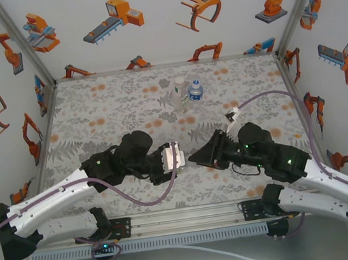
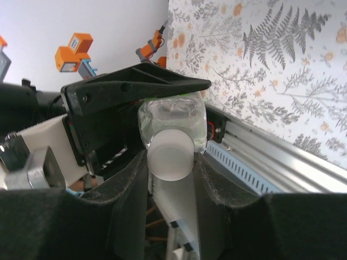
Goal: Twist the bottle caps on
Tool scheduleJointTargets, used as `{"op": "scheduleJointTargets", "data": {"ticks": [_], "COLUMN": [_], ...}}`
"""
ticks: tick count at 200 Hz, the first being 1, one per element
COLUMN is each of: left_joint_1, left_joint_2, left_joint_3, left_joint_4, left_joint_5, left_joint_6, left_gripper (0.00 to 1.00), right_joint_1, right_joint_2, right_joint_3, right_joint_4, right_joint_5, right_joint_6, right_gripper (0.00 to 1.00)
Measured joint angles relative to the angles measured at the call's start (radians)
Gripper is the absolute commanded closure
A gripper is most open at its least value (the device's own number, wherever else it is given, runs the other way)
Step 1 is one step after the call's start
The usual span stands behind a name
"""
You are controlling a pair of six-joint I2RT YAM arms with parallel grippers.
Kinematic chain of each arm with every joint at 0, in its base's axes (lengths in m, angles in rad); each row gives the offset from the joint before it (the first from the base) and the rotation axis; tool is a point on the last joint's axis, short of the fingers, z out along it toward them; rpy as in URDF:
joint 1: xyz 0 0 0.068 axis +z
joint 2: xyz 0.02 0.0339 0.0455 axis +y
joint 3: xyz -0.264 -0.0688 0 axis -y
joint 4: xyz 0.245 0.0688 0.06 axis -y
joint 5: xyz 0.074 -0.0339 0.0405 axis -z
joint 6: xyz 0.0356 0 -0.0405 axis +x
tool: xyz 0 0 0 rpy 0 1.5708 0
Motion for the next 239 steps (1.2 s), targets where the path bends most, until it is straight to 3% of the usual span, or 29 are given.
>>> {"op": "scheduleJointTargets", "data": {"ticks": [26, 48, 103, 146, 173, 202, 239], "left_joint_1": [0.001, -0.007, -0.013, -0.013, -0.013, -0.013, -0.013], "left_joint_2": [-0.001, -0.001, -0.005, -0.047, -0.057, -0.057, -0.057], "left_joint_3": [-0.003, -0.003, -0.003, -0.003, -0.003, -0.003, -0.003], "left_joint_4": [0.018, 0.048, 0.043, 0.032, 0.032, 0.029, 0.028], "left_joint_5": [-0.001, 0.031, 0.087, 0.124, 0.15, 0.167, 0.179], "left_joint_6": [0.0, 0.007, 0.008, -0.001, -0.019, -0.037, -0.058], "left_gripper": [1.0, 1.0, 1.0, 1.0, 1.0, 1.0, 1.0], "right_joint_1": [0.0, 0.0, 0.0, 0.0, 0.0, 0.0, 0.0], "right_joint_2": [0.059, 0.073, -0.035, -0.028, 0.019, 0.039, 0.045], "right_joint_3": [0.106, 0.177, 0.22, 0.228, 0.243, 0.232, 0.193], "right_joint_4": [-0.105, -0.143, -0.088, -0.022, -0.048, -0.05, -0.025], "right_joint_5": [0.012, 0.039, 0.044, -0.183, -0.336, -0.443, -0.514], "right_joint_6": [-0.039, -0.158, -0.649, -1.161, -1.398, -1.53, -1.588], "right_gripper": [0.54, 0.42, 0.4, 0.39, 0.42, 0.45, 0.47]}}
